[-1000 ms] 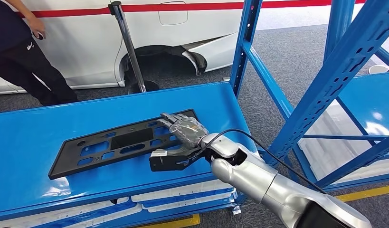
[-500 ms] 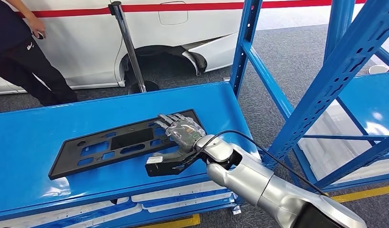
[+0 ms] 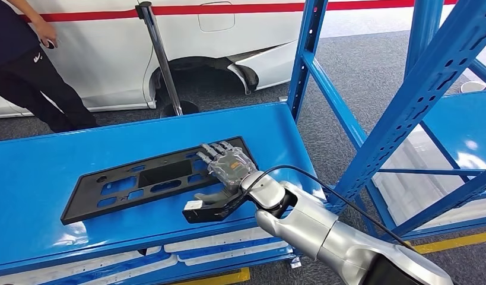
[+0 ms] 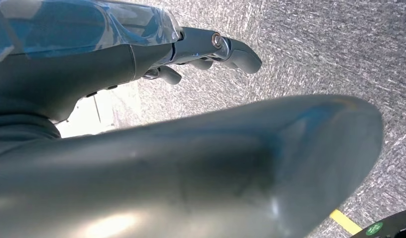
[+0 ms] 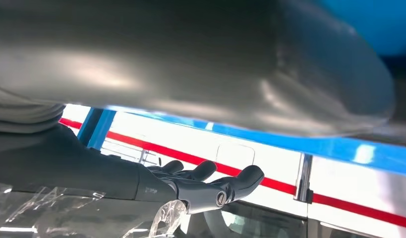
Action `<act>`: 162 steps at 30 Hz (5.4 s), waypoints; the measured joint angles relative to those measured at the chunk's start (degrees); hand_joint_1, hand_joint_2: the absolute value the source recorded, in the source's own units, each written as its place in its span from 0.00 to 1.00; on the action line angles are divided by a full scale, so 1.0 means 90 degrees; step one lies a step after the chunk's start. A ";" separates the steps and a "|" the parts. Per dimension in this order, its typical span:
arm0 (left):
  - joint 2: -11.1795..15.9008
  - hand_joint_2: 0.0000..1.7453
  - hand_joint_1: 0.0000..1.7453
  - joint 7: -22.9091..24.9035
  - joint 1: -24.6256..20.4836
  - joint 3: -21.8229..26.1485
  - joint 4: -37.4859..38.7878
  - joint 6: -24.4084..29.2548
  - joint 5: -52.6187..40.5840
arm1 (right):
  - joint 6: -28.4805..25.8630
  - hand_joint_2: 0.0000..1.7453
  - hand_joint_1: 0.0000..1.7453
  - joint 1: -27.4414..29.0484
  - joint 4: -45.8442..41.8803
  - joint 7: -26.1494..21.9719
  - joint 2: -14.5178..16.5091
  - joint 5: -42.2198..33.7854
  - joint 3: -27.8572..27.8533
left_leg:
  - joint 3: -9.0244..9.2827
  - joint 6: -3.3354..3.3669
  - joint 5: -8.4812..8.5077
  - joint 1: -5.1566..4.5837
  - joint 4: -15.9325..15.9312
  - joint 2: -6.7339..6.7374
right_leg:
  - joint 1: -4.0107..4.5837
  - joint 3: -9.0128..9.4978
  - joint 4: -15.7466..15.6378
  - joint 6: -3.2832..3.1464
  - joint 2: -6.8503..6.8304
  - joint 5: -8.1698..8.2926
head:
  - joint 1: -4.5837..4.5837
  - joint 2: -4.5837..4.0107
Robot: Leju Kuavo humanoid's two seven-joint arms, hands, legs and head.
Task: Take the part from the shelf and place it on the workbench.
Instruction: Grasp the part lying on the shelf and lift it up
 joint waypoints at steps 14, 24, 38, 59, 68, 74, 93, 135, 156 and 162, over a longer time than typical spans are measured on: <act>0.0031 0.00 0.00 0.0003 -0.0007 -0.0002 0.0000 0.0032 -0.0004 | -0.0055 0.00 0.00 0.0016 0.0390 0.0023 0.0134 0.0779 0.0018 | -0.0001 0.0000 0.0000 0.0000 0.0000 0.0000 | 0.0000 -0.0001 0.0000 0.0000 0.0000 0.0000 | 0.0000 0.0000; 0.0070 0.00 0.00 0.0041 -0.0027 -0.0002 0.0000 -0.0031 -0.0018 | -0.0063 0.00 0.00 0.0060 0.0437 -0.0017 0.0172 0.0770 0.0012 | -0.0001 0.0000 0.0000 0.0000 0.0000 0.0000 | 0.0000 -0.0001 0.0000 0.0000 0.0000 0.0000 | 0.0000 0.0000; 0.0131 0.00 0.00 0.0060 -0.0044 -0.0004 0.0000 -0.0012 -0.0114 | -0.0064 1.00 0.00 0.0104 0.0635 -0.0152 0.0246 0.0597 -0.0032 | 0.0000 0.0000 0.0000 0.0000 0.0000 0.0001 | 0.0000 -0.0002 0.0000 0.0000 0.0000 0.0000 | 0.0000 0.0000; 0.0203 0.00 0.00 0.0107 -0.0068 -0.0007 0.0000 -0.0024 -0.0117 | -0.0118 1.00 0.00 0.0100 0.0762 -0.0217 0.0379 0.0447 -0.0248 | 0.0018 0.0000 0.0000 0.0000 0.0000 0.0001 | 0.0000 0.0015 0.0000 -0.0001 0.0001 -0.0001 | 0.0000 0.0000; 0.0219 0.00 0.00 0.0107 -0.0069 -0.0007 0.0000 -0.0016 -0.0119 | -0.0119 1.00 0.00 0.0100 0.0764 -0.0234 0.0379 0.0328 -0.0318 | 0.0022 0.0000 0.0000 0.0000 0.0000 0.0001 | 0.0000 0.0019 0.0000 -0.0001 0.0001 -0.0001 | 0.0000 0.0000; 0.0240 0.00 0.00 0.0109 -0.0070 -0.0009 0.0000 -0.0016 -0.0119 | -0.0123 1.00 0.00 0.0100 0.0764 -0.0257 0.0379 0.0248 -0.0368 | 0.0023 0.0000 0.0000 0.0000 0.0000 0.0001 | 0.0000 0.0019 -0.0001 -0.0001 0.0001 -0.0001 | 0.0000 0.0000; 0.0267 0.00 0.00 0.0120 -0.0120 -0.0013 0.0000 -0.0047 -0.0134 | -0.0126 1.00 0.00 0.0103 0.0940 -0.0384 0.0384 -0.0013 -0.0396 | 0.0030 0.0000 -0.0001 0.0000 -0.0001 0.0001 | 0.0000 0.0027 -0.0001 -0.0001 0.0001 -0.0001 | 0.0000 0.0000; 0.0322 0.00 0.00 0.0177 -0.0163 -0.0114 0.0000 -0.0079 -0.0236 | -0.0205 1.00 0.94 0.0124 0.1557 -0.0522 0.0480 -0.0429 -0.0486 | 0.0079 0.0001 -0.0004 0.0000 -0.0002 0.0001 | 0.0000 0.0075 -0.0002 0.0000 0.0001 -0.0005 | 0.0000 0.0000; 0.0322 0.00 0.00 0.0192 -0.0237 -0.0167 0.0000 -0.0070 -0.0314 | -0.0428 1.00 1.00 0.0142 0.1644 -0.0708 0.0477 -0.0880 -0.0598 | 0.0094 0.0002 -0.0006 -0.0001 -0.0002 0.0002 | 0.0000 0.0088 -0.0003 0.0002 0.0001 -0.0010 | 0.0000 0.0000; 0.0288 0.00 0.00 -0.0056 -0.0141 -0.0163 0.0000 0.0216 -0.0145 | -0.1148 1.00 1.00 0.0359 0.0987 -0.0792 0.0295 -0.1266 -0.0764 | 0.0083 0.0002 -0.0006 -0.0001 -0.0001 0.0003 | -0.0001 0.0076 -0.0003 0.0004 0.0003 -0.0007 | 0.0000 0.0000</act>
